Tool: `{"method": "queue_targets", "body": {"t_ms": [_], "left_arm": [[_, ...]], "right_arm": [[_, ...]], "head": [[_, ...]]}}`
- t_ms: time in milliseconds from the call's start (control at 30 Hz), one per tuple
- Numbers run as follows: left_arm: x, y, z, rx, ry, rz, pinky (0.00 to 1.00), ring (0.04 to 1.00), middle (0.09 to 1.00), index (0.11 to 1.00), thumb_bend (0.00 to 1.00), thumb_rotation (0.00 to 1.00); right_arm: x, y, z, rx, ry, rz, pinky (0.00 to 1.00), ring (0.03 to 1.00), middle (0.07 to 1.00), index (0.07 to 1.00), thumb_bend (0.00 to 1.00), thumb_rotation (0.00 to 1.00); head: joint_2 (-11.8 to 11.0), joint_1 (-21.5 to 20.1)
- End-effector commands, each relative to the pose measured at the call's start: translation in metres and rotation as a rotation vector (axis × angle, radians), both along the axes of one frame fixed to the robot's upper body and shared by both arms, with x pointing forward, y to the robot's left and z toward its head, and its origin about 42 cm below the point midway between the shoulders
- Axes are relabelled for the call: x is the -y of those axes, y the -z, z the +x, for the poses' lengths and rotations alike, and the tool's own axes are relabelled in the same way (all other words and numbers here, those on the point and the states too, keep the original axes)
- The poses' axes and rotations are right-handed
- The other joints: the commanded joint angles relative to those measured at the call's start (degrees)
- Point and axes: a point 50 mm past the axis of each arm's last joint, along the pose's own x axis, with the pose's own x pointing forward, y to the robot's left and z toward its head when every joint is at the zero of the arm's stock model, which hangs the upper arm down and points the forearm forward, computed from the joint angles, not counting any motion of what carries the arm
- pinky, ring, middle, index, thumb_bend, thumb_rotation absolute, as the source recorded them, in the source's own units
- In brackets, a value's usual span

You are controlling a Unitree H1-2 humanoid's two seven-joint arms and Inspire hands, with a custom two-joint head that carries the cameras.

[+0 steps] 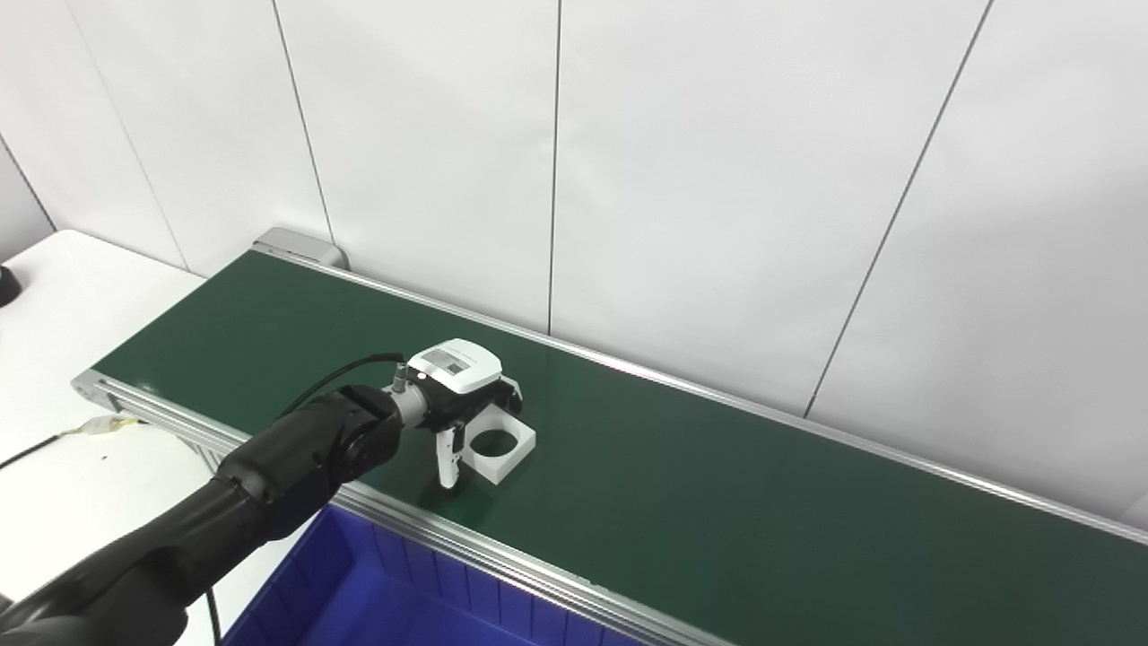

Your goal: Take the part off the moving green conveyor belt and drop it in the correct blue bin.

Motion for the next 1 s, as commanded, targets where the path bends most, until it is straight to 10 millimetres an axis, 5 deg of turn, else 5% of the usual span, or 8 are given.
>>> {"method": "queue_targets", "body": {"t_ms": [0, 467, 967], "left_arm": [[-0.003, 0.005, -0.001, -0.011, -0.003, 0.032, 0.73, 0.627, 0.514, 0.5, 0.54, 0.0], [0.007, -0.015, -0.005, 0.035, 0.046, -0.029, 0.69, 0.571, 0.501, 0.483, 0.52, 0.0], [0.055, -0.077, -0.041, 0.169, 0.164, -0.13, 0.62, 0.547, 0.45, 0.516, 0.52, 0.0]], "right_arm": [[-0.002, -0.011, 0.002, 0.085, -0.004, 0.026, 0.78, 0.833, 0.868, 0.95, 0.62, 0.45], [0.0, -0.01, 0.005, 0.08, -0.005, 0.024, 0.78, 0.837, 0.869, 0.95, 0.63, 0.45], [0.001, -0.012, 0.002, 0.082, 0.0, 0.022, 0.78, 0.829, 0.865, 0.942, 0.64, 0.45]], "head": [[0.1, -0.1], [0.2, -0.2], [1.2, -1.3]]}}
